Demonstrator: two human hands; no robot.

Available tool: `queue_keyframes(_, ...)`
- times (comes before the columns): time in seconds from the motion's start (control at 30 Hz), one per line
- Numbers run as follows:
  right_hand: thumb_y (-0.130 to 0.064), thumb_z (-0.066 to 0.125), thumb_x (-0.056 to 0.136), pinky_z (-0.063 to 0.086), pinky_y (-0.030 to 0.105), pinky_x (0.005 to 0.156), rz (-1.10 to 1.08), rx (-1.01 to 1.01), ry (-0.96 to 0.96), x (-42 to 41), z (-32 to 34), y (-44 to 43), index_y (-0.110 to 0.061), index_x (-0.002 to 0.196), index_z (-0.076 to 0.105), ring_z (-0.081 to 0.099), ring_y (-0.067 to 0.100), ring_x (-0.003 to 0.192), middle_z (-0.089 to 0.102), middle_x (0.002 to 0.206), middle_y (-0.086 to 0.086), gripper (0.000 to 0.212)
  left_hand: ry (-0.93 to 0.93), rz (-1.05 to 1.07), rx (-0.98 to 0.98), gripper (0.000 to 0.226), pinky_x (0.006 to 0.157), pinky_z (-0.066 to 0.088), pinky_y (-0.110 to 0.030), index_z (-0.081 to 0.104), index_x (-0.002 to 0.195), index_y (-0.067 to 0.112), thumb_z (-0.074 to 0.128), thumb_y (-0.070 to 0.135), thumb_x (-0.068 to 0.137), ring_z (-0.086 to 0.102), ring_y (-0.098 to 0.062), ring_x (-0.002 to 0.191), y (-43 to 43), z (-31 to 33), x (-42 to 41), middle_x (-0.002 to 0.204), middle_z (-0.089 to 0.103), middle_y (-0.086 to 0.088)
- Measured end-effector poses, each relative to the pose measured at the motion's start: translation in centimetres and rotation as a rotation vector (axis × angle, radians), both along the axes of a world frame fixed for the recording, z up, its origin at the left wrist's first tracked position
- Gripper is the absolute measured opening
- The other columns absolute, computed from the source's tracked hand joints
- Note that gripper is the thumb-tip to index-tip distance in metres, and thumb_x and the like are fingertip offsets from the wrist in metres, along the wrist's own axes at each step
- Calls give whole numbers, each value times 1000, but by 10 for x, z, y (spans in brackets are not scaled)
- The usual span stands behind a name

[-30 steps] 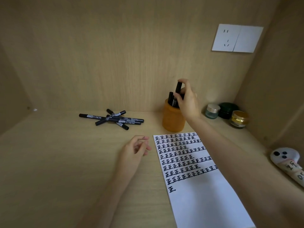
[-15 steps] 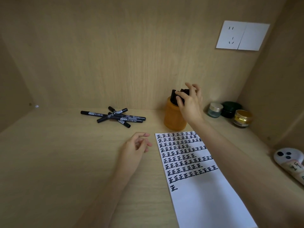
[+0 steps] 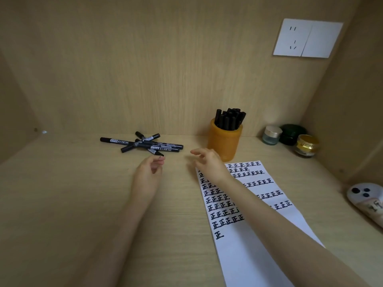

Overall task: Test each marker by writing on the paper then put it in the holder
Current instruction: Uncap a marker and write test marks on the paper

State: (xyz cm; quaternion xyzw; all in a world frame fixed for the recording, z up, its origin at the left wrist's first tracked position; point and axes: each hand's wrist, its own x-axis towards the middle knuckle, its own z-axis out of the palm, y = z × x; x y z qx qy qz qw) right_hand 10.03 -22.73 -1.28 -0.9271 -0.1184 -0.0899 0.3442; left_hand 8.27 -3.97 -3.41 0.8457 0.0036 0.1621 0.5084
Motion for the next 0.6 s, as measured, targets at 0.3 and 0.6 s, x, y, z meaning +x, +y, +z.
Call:
queue_keyframes(0.3,-14,56,95,24,33,114,29,35,83,51,-2,46,-12,146,37,34,24,138,41,148,10,55,-75,11,-185,23,79,46,-5,62,106,16,57,1,90,59,10,78,9,-6,-11,92,65,9)
queue_keyframes(0.6,-24,55,95,26,29,97,67,-214,-43,65,-15,62,-14,139,47,41,27,119,52,125,10,45,-80,32,-224,21,77,44,-4,62,107,12,56,1,90,57,12,76,10,-9,-8,89,65,5)
